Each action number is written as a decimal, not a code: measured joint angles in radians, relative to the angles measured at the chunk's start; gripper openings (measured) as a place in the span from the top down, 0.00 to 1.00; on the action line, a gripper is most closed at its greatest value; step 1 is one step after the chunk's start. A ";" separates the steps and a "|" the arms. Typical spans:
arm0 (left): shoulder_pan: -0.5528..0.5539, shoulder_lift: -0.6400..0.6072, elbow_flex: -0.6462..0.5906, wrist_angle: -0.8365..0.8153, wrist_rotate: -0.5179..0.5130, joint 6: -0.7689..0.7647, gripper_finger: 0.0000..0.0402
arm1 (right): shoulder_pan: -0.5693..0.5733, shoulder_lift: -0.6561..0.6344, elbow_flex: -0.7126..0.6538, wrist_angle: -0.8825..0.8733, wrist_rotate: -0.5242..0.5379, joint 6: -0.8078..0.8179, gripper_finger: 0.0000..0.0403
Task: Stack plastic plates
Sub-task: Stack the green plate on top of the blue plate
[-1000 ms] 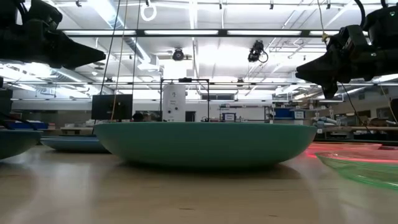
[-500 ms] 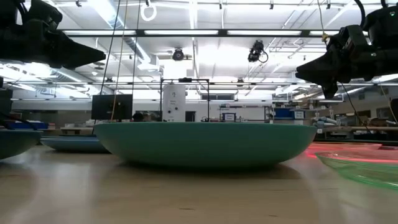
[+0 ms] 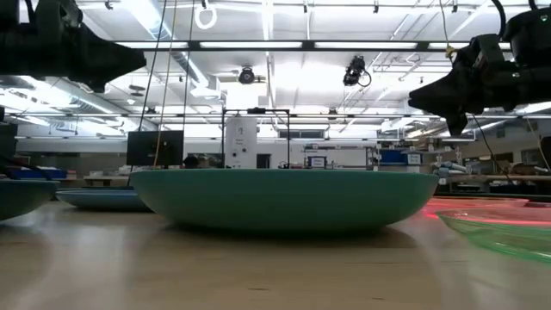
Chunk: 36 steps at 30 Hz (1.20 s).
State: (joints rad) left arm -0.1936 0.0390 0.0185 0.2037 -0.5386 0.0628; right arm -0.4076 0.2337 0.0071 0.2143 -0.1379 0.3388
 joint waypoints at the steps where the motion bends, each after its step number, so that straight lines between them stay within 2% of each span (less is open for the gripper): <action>1: 0.000 0.000 0.000 0.004 0.002 -0.029 0.71 | 0.000 0.000 0.000 0.011 0.017 0.000 0.74; 6: 0.000 0.000 0.000 0.004 0.009 -0.196 0.71 | 0.000 0.000 0.000 0.113 0.040 0.059 0.74; 10: 0.000 0.000 0.000 0.006 0.013 -0.248 0.71 | 0.000 0.004 0.000 0.223 0.070 0.070 0.74; 14: 0.000 0.002 0.000 0.006 0.159 -0.204 0.71 | 0.000 0.003 0.000 0.335 0.071 0.110 0.74; 16: -0.001 0.021 0.001 0.004 0.191 -0.171 0.71 | 0.000 0.003 0.000 0.374 0.071 0.151 0.74; 21: 0.000 0.113 0.002 0.019 0.192 -0.107 0.71 | 0.000 0.009 0.013 0.417 0.051 0.142 0.74; 30: 0.000 0.342 0.093 0.026 0.135 -0.212 0.71 | 0.001 0.082 0.044 0.412 0.013 0.055 0.75; 36: -0.001 0.410 0.106 0.020 0.147 -0.209 0.71 | 0.001 0.150 0.044 0.397 0.001 0.079 0.75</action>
State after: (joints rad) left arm -0.1944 0.4493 0.1249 0.2238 -0.3921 -0.1458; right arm -0.4068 0.3833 0.0509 0.6117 -0.1365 0.4177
